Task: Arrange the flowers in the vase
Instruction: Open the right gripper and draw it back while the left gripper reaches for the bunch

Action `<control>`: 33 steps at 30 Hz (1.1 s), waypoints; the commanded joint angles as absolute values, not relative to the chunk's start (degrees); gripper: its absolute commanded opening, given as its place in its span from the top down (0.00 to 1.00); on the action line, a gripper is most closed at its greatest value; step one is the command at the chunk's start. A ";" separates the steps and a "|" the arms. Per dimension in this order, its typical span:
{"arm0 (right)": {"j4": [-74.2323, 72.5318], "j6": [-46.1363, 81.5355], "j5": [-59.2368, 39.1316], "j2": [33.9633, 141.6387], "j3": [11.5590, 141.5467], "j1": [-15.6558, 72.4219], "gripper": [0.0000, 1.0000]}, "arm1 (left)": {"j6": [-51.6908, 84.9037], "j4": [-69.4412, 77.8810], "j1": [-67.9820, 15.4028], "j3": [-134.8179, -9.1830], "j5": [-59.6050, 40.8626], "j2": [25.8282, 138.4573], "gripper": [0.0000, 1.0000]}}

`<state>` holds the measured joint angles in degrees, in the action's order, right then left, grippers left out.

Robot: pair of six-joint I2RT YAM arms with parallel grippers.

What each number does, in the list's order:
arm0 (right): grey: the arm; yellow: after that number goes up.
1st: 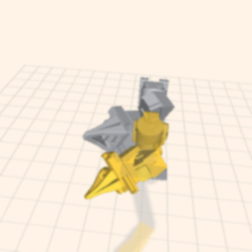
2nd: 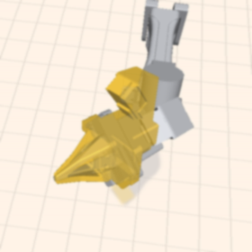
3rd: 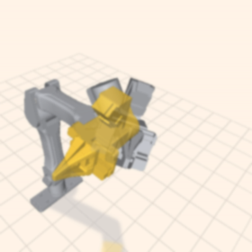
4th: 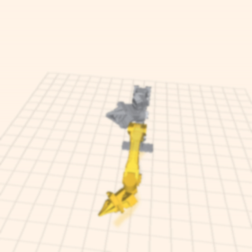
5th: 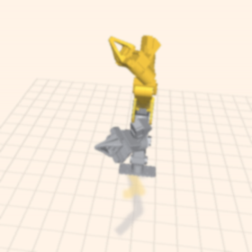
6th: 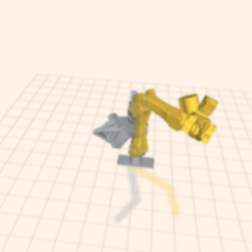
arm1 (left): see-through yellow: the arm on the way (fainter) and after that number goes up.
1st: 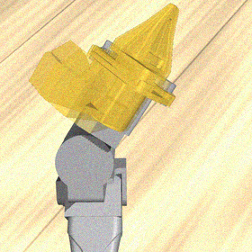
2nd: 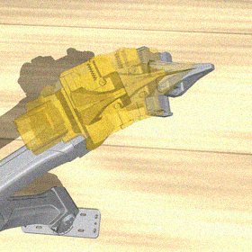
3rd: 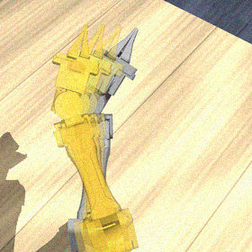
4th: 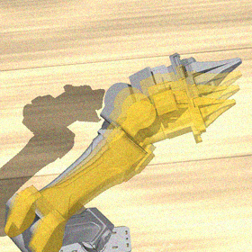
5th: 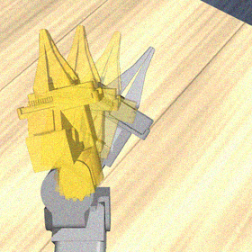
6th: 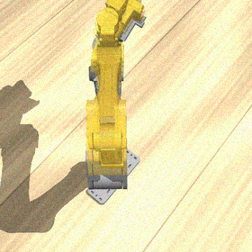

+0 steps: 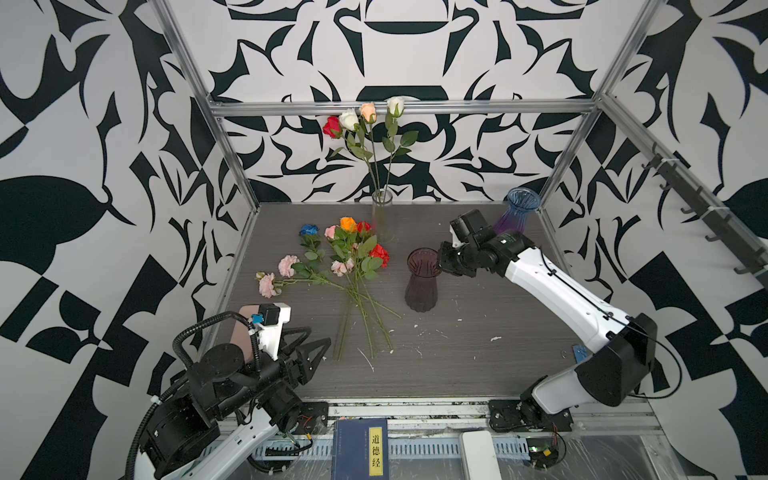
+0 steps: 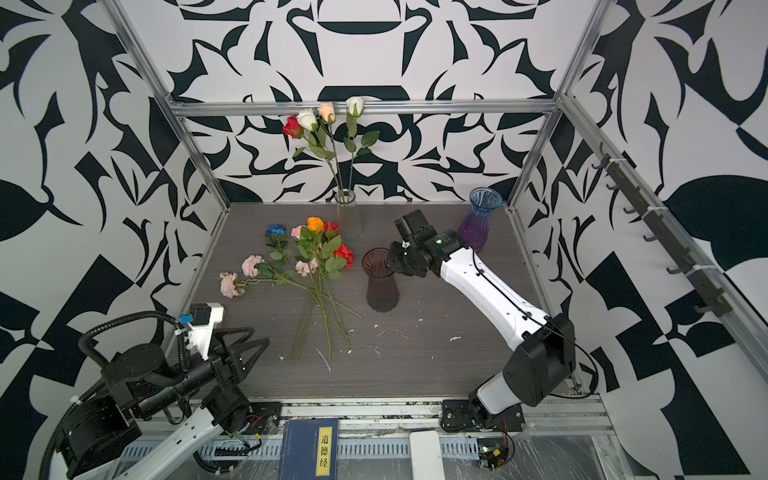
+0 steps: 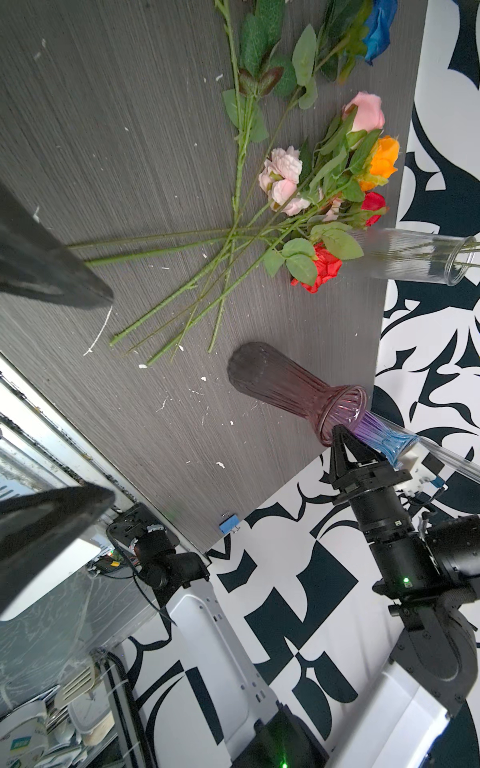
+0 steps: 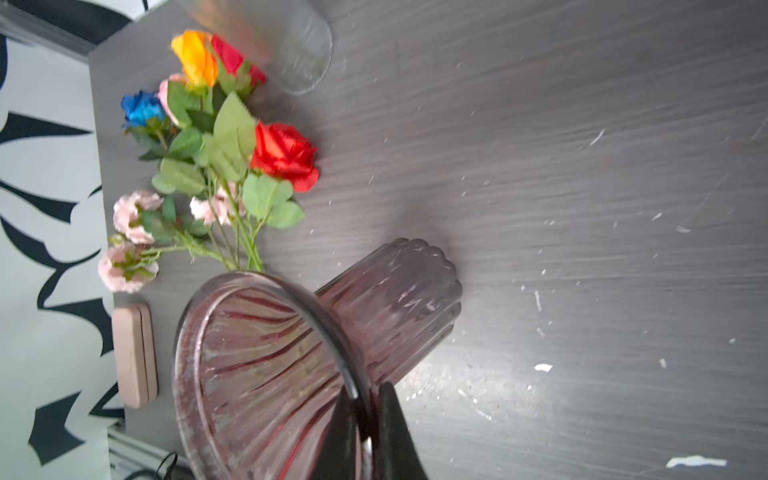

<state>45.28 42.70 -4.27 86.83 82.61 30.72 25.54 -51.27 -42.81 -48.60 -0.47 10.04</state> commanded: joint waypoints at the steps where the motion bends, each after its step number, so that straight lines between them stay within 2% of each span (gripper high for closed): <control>1: 44.76 39.42 -2.01 87.31 84.95 29.21 1.00 | 25.41 -51.33 -42.63 -48.37 -0.35 10.71 0.28; 8: 43.51 39.20 -3.32 87.91 84.05 27.79 1.00 | 25.48 -51.33 -42.63 -48.25 -0.22 11.07 0.28; 10: 43.15 39.20 -3.96 87.48 83.72 27.61 0.88 | 25.45 -51.32 -42.63 -48.25 -0.11 11.12 0.28; 12: 42.86 38.81 -4.39 86.70 83.41 27.54 0.66 | 25.49 -51.41 -42.60 -48.25 -0.10 11.33 0.29; 13: 42.75 38.63 -4.39 86.13 83.30 27.59 0.60 | 25.51 -51.41 -42.61 -48.25 -0.04 11.38 0.28; 15: 42.66 37.92 -4.52 84.45 83.24 27.30 0.51 | 25.56 -51.42 -42.56 -48.25 -0.09 11.74 0.29; 17: 42.69 36.81 -5.08 82.35 83.35 26.62 0.47 | 25.53 -51.41 -42.54 -48.35 -0.18 12.06 0.28; 23: 41.55 34.60 -5.84 69.78 75.38 22.87 0.49 | 26.48 -52.20 -42.54 -48.72 2.31 16.27 0.28; 29: 33.20 43.92 -1.94 49.99 49.36 22.06 0.53 | 26.02 -54.31 -41.82 -52.02 4.12 33.66 0.28; 33: 24.15 53.21 -3.64 43.30 31.91 22.12 0.55 | 27.18 -48.38 -41.59 -52.25 4.19 44.85 0.28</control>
